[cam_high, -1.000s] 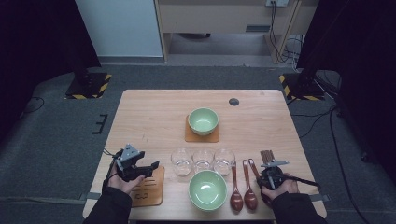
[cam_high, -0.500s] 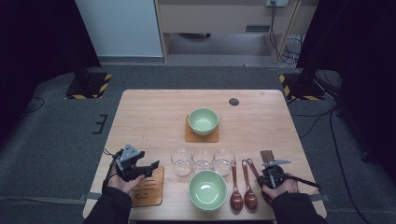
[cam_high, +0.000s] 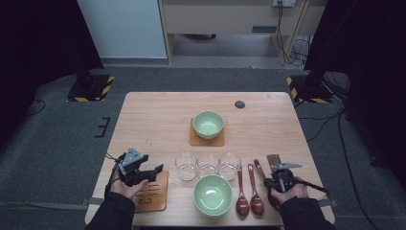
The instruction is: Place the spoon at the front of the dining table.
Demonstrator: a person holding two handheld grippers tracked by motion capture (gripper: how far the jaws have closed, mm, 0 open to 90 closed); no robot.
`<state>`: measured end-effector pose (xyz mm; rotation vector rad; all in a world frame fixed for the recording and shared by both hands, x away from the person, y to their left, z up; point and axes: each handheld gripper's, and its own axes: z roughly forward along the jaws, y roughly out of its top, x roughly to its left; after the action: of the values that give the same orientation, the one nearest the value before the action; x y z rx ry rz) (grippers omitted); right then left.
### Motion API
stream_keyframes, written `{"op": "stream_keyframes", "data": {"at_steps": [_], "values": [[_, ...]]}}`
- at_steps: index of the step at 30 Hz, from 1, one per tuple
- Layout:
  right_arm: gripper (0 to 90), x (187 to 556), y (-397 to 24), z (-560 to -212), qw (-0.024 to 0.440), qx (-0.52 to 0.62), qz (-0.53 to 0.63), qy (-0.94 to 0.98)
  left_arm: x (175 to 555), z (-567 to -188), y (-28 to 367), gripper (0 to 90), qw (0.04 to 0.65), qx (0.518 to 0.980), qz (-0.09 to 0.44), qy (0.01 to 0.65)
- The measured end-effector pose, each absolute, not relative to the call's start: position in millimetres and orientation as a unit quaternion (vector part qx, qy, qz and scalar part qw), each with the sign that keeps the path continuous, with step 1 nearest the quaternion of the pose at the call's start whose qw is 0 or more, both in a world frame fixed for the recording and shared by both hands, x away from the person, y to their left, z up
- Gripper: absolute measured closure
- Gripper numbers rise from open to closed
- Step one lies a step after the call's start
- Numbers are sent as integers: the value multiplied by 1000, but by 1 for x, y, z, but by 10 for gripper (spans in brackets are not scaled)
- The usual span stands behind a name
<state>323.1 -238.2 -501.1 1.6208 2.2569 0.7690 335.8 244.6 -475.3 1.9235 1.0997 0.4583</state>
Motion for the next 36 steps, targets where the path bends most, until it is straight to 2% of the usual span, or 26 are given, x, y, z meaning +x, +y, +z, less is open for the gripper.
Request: {"op": "stream_keyframes", "data": {"at_steps": [23,30,36], "values": [[817,325,-245,-493,137,539,339,759,333,-469,242,264,457,756,184,430],[817,325,-246,-493,137,533,346,760,331,-460,237,265,495,733,180,430],[817,324,-246,-494,136,532,344,761,334,-441,216,263,543,712,168,412]]}}
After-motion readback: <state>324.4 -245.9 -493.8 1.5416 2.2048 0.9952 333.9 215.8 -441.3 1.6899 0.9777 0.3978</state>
